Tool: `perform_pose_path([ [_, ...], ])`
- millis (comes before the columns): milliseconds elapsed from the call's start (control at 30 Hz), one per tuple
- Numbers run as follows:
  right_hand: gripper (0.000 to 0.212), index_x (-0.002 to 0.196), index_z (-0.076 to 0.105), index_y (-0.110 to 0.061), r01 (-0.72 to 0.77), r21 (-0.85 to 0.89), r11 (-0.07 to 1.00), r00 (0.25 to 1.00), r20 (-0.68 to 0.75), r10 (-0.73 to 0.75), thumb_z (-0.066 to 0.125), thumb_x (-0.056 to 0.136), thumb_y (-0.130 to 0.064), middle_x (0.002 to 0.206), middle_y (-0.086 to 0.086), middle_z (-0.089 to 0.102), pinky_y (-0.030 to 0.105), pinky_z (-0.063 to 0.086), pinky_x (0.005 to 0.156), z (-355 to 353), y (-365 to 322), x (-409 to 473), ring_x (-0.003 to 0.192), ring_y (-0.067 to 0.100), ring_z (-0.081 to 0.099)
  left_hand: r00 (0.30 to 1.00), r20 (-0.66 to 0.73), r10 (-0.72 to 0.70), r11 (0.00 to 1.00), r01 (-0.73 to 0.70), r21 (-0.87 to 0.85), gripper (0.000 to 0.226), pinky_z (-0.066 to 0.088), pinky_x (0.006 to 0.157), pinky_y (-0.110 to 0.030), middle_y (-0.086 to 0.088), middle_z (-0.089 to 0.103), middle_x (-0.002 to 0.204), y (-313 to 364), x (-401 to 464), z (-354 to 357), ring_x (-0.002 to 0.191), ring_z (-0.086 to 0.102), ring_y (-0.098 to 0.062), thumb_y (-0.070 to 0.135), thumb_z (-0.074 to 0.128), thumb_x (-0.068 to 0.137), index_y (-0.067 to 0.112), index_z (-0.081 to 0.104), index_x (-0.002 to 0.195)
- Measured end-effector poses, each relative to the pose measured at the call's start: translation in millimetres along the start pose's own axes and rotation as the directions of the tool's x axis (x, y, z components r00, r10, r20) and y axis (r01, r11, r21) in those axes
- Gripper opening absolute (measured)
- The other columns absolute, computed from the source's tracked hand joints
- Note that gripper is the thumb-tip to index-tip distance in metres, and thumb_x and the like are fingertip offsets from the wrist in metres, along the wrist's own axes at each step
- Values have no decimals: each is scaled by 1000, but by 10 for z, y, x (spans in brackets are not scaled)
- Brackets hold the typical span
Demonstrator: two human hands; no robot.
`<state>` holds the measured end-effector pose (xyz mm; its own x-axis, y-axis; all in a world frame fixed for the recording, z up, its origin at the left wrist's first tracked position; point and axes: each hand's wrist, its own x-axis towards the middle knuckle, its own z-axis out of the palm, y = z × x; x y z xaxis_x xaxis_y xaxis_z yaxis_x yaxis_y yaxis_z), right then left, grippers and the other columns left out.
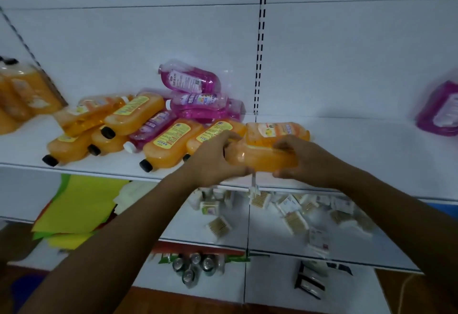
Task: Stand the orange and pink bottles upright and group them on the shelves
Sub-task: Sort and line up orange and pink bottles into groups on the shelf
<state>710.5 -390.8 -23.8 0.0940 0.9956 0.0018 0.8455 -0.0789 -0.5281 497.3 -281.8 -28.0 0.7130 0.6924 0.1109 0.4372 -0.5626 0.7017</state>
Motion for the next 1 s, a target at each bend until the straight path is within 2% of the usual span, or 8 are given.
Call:
perform_pose_path([
  [133, 22, 111, 53, -28, 113, 421, 900, 993, -27, -112, 61, 91, -28, 105, -11, 61, 16, 53, 69, 91, -330, 38, 93, 6, 64, 941, -271, -202, 904, 72, -422, 61, 55, 67, -27, 0, 64, 111, 28, -237, -341, 99, 64, -15, 54, 71, 68, 21, 55, 117],
  [233, 21, 107, 62, -15, 150, 580, 800, 985, -16, -173, 53, 95, -30, 100, 10, 68, 30, 57, 73, 361, -590, 180, 89, 17, 68, 917, -339, -210, 893, 38, -449, 45, 56, 65, -22, -2, 69, 101, -30, -510, -541, 88, 68, -14, 34, 76, 76, 17, 60, 114],
  [300, 26, 112, 62, -12, 144, 637, 757, 978, 25, -208, 49, 98, -29, 100, 9, 69, 27, 56, 70, 551, -824, 283, 88, 16, 68, 882, -401, -246, 888, 39, -458, 46, 56, 67, -24, -2, 67, 102, -146, -741, -666, 88, 67, -15, 25, 78, 76, 22, 61, 118],
  [433, 31, 117, 63, -16, 157, 646, 747, 953, 98, -285, 45, 99, -35, 109, 12, 67, 45, 54, 88, 975, -1356, 531, 102, 27, 65, 786, -481, -388, 825, 63, -562, 50, 60, 72, -38, -11, 61, 110, -487, -1212, -948, 93, 68, -24, 20, 78, 78, 19, 57, 123],
  [533, 29, 115, 63, -25, 160, 678, 717, 917, 167, -363, 52, 94, -41, 108, 5, 70, 46, 52, 93, 1278, -1861, 703, 101, 21, 67, 711, -533, -459, 789, 51, -612, 50, 60, 73, -46, -12, 60, 113, -774, -1549, -1231, 93, 69, -25, 20, 77, 78, 16, 56, 123],
  [667, 45, 122, 57, -23, 224, 650, 727, 851, 234, -471, 72, 82, -36, 110, -3, 69, 34, 55, 86, 1730, -2580, 975, 98, 10, 67, 612, -609, -504, 797, 57, -602, 48, 60, 72, -42, -9, 61, 115, -1254, -1963, -1720, 90, 70, -19, 20, 76, 79, 14, 57, 123],
  [867, 42, 117, 59, -21, 267, 599, 755, 838, 243, -489, 76, 80, -31, 106, -7, 69, 36, 55, 85, 2447, -3747, 1505, 94, 7, 67, 548, -677, -492, 843, 105, -527, 45, 58, 65, -25, -4, 61, 115, -1955, -2519, -2665, 86, 71, -11, 20, 75, 81, 13, 57, 122],
  [1000, 44, 115, 59, -23, 291, 545, 786, 868, 194, -456, 78, 77, -34, 104, -9, 68, 36, 55, 85, 2832, -4299, 1866, 93, 8, 66, 519, -726, -450, 885, 151, -441, 54, 60, 74, -34, -2, 60, 119, -2394, -2640, -3158, 89, 70, -14, 22, 76, 80, 14, 55, 129],
])
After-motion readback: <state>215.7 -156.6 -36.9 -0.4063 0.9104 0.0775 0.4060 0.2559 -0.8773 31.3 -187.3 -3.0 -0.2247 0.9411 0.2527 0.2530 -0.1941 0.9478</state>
